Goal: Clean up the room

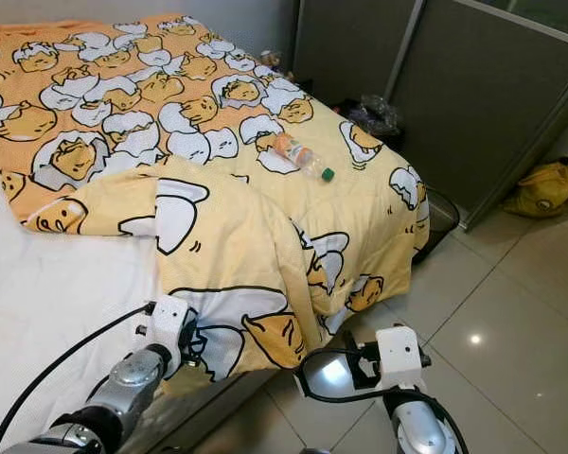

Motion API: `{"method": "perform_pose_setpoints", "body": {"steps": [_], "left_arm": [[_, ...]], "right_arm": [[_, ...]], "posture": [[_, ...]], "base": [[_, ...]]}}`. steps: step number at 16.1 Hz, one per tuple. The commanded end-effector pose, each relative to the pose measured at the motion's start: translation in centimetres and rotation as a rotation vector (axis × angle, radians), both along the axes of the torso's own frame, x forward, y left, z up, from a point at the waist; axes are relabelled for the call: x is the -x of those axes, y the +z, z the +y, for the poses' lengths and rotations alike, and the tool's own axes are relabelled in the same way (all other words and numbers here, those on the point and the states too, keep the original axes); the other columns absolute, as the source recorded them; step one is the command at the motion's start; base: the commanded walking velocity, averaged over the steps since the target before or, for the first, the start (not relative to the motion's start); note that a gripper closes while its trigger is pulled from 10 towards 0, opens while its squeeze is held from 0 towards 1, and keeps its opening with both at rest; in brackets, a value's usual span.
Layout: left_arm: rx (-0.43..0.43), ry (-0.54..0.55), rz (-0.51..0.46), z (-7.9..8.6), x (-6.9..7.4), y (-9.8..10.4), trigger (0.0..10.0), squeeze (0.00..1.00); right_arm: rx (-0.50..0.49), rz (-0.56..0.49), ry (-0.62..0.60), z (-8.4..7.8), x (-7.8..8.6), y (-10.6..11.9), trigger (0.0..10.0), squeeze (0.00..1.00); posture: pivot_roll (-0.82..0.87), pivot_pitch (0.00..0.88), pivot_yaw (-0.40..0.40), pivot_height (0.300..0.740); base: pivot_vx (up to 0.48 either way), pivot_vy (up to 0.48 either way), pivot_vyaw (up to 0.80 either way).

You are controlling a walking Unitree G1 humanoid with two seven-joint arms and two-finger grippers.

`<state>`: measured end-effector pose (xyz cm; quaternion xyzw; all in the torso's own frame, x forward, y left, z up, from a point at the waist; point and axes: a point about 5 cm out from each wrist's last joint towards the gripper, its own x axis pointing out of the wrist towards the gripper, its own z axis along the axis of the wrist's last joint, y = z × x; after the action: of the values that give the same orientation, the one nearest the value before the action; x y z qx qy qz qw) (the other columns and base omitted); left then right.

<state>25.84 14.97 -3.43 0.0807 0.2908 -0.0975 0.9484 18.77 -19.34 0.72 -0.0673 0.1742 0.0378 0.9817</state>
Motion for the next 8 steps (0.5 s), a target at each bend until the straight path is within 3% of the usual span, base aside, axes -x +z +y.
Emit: {"method": "perform_pose_setpoints", "body": {"steps": [1, 5, 8], "left_arm": [[-0.006, 0.005, -0.012, 0.41, 0.06, 0.05, 10.0, 0.0], [-0.005, -0.028, -0.026, 0.03, 0.42, -0.07, 10.0, 0.0], [-0.004, -0.039, -0.037, -0.3, 0.6, -0.12, 10.0, 0.0]], "right_arm": [[0.02, -0.014, -0.002, -0.47, -0.24, 0.21, 10.0, 0.0], [0.016, -0.019, 0.004, -0.18, -0.58, 0.17, 10.0, 0.0], [0.016, -0.021, 0.006, -0.21, -0.5, 0.22, 10.0, 0.0]], "posture": [[-0.06, 0.0, -0.043, 0.74], [-0.05, 0.0, -0.042, 0.74], [-0.06, 0.0, -0.048, 0.74]], "base": [[0.0, 0.0, 0.0], [0.0, 0.0, 0.0], [-0.459, 0.0, 0.0]]}}
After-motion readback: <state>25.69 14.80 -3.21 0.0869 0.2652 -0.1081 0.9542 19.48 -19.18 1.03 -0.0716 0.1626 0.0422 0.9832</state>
